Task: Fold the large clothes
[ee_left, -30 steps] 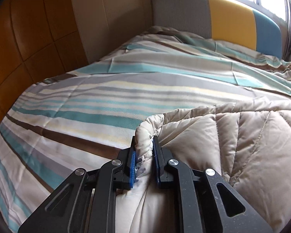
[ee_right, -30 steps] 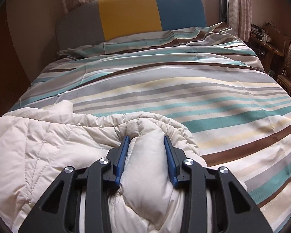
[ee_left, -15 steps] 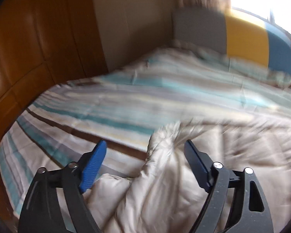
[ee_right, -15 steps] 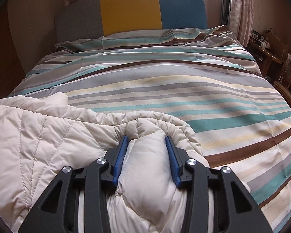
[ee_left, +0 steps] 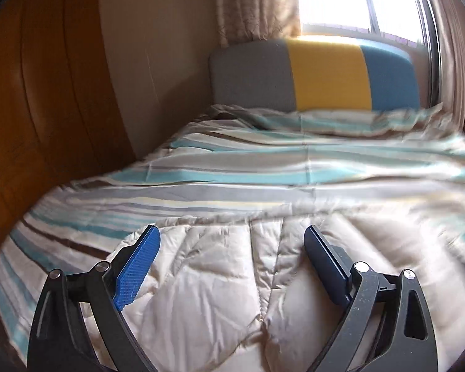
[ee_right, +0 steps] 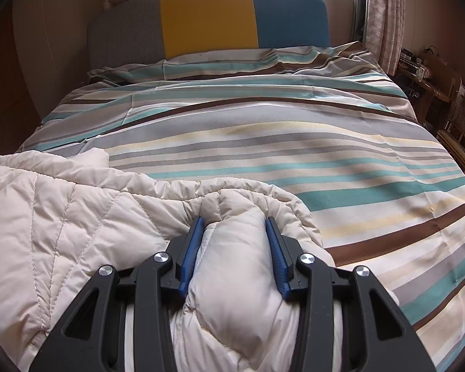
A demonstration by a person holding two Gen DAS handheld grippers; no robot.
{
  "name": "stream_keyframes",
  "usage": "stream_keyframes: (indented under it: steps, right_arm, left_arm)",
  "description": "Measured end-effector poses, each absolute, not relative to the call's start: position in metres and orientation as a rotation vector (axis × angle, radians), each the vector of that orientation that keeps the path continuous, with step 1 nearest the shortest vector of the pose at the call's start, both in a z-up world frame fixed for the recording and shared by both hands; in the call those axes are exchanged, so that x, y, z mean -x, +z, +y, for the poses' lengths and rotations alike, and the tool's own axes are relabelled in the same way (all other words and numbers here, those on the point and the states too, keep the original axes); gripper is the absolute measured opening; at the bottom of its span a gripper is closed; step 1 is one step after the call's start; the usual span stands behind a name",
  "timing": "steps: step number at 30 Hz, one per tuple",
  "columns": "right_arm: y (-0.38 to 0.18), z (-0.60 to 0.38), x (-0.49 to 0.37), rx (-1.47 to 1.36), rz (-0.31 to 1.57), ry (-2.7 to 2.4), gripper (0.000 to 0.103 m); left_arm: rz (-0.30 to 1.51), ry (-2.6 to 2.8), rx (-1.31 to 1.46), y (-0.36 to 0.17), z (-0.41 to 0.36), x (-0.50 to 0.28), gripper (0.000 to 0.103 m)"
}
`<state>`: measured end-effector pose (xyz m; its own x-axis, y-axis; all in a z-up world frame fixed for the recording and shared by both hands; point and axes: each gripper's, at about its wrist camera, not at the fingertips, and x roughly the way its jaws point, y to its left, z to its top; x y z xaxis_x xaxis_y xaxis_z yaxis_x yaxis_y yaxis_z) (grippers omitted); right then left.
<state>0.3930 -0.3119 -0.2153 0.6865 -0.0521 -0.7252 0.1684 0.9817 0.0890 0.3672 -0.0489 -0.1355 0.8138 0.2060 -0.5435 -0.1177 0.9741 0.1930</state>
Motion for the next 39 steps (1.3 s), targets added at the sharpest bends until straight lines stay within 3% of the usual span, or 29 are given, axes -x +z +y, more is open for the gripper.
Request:
stream_keyframes:
  steps: [3,11,14,16,25,39]
  right_arm:
    - [-0.215,-0.313,-0.392,-0.159,0.802,-0.12,0.041]
    - [-0.213,-0.308,-0.393,-0.135,0.802,-0.135,0.043]
    - [-0.207,-0.304,-0.389,-0.12,0.786,-0.142,0.048]
    - [-0.196,-0.302,-0.381,-0.118,0.753,-0.137,0.057]
    - [-0.139,-0.242,-0.349,-0.108,0.587,0.047,0.057]
    - [-0.203,-0.209,-0.398,-0.071,0.709,0.062,0.058]
  left_arm:
    - [0.683,0.146,-0.089,-0.164,-0.038,-0.378,0.1]
    - [0.719,0.118,-0.051,-0.183,-0.034,-0.385,0.1]
    - [0.72,0.109,-0.037,-0.187,-0.033,-0.387,0.1]
    - [0.721,0.106,-0.03,-0.187,-0.031,-0.387,0.1]
    - [0.714,0.109,-0.024,-0.186,-0.032,-0.386,0.1]
    - [0.714,0.108,-0.004,-0.188,-0.028,-0.386,0.1]
